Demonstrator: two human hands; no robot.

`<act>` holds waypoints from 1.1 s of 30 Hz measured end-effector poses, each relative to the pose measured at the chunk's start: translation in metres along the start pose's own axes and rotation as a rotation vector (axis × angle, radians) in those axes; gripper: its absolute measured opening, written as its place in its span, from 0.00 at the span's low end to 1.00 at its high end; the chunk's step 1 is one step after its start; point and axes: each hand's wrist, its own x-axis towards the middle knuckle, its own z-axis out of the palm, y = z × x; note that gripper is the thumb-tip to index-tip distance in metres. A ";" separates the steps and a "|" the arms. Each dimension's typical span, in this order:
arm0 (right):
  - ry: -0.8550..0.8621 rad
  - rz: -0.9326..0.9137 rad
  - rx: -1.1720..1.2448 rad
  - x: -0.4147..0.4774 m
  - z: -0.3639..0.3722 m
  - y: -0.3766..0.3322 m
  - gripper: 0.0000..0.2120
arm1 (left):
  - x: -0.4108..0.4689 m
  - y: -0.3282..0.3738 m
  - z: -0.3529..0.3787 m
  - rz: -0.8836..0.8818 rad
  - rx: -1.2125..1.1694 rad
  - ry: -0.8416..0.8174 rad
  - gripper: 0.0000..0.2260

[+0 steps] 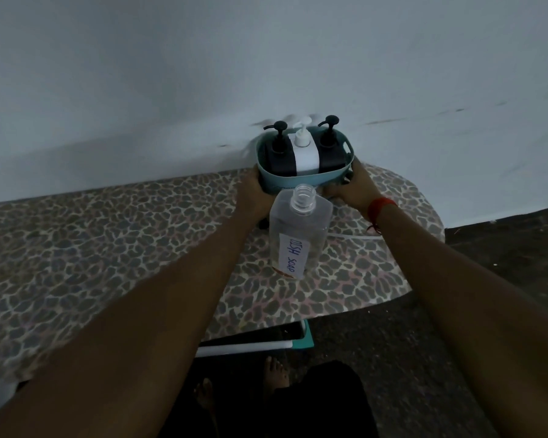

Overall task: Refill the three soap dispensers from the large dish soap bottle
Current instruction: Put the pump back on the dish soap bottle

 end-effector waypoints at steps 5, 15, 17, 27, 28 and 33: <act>-0.027 -0.015 -0.069 0.002 0.000 -0.001 0.47 | 0.001 -0.001 0.002 -0.049 0.091 0.015 0.29; 0.133 0.082 -0.634 -0.034 0.005 -0.022 0.20 | -0.042 -0.016 -0.021 -0.119 0.049 0.256 0.20; 0.052 -0.013 -0.676 -0.047 0.012 -0.031 0.08 | -0.063 -0.018 -0.025 -0.111 -0.019 0.234 0.20; -0.327 -0.152 -0.835 -0.075 0.037 -0.039 0.07 | -0.108 -0.007 -0.057 -0.150 -0.234 -0.426 0.36; -0.350 -0.138 -0.826 -0.072 0.036 -0.038 0.09 | -0.105 -0.003 -0.059 -0.139 -0.228 -0.475 0.38; -0.455 -0.020 -1.193 -0.046 0.033 -0.011 0.24 | -0.097 0.019 -0.052 -0.036 -0.238 -0.620 0.26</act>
